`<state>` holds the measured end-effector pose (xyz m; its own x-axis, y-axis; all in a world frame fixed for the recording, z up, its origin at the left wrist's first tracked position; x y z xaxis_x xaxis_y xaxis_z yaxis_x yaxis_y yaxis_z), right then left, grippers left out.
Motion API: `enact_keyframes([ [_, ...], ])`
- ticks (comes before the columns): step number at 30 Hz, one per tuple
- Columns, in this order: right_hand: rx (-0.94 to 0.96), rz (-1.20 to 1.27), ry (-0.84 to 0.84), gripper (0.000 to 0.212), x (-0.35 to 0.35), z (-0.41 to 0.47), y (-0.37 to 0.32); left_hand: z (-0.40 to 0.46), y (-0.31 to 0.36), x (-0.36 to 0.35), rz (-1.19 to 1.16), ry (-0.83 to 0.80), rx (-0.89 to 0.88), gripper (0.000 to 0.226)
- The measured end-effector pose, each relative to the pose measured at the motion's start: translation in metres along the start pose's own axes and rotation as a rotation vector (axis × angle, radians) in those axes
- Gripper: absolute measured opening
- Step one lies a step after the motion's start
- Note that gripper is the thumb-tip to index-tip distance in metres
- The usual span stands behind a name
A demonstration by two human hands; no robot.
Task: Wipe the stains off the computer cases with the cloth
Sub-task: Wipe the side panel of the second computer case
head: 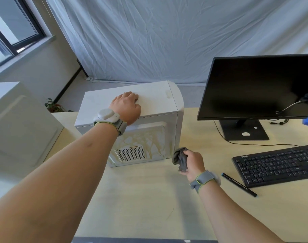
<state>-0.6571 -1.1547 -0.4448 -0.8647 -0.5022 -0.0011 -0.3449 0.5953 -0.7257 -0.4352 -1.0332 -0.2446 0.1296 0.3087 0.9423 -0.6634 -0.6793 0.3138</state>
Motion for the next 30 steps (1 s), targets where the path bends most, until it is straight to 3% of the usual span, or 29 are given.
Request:
enact_keyframes([
  [3,-0.140,0.146,-0.082,0.020,0.002,0.011,0.015,0.008,0.010,0.003,0.082,-0.008,0.044,0.022],
  [7,-0.145,0.222,-0.039,0.031,-0.007,0.015,0.029,0.007,0.013,-0.014,0.049,0.125,0.051,0.024],
  [13,-0.179,0.148,0.082,0.025,-0.015,0.023,0.035,0.014,0.005,-0.019,0.025,0.141,0.022,0.028],
  [18,-0.185,0.062,0.102,0.008,-0.025,0.034,0.050,0.017,0.001,-0.025,0.033,0.158,0.033,0.029],
  [21,-0.188,0.092,0.058,0.013,-0.037,0.036,0.041,0.019,0.000,-0.025,0.038,0.163,0.021,0.029],
  [23,-0.156,0.169,-0.010,0.006,-0.051,0.033,0.024,0.020,-0.001,-0.025,0.039,0.162,0.010,0.028],
  [27,-0.035,0.323,0.097,0.007,-0.057,0.014,-0.016,0.020,0.000,-0.025,0.047,0.165,-0.003,0.028],
  [30,0.120,0.465,0.009,0.005,-0.047,-0.002,-0.034,0.020,-0.001,-0.026,0.057,0.170,-0.007,0.029],
])
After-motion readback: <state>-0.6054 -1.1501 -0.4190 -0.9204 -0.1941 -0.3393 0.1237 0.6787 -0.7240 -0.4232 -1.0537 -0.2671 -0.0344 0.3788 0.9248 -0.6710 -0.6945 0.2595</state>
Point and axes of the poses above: each hand's wrist, its own z-axis towards the middle knuckle, its own x-axis out of the back of the hand, y = z × x, the point moved 2 cm from there along z, towards the middle knuckle, and after that the axes turned 5 degrees about -z, right-handed, at the moved point
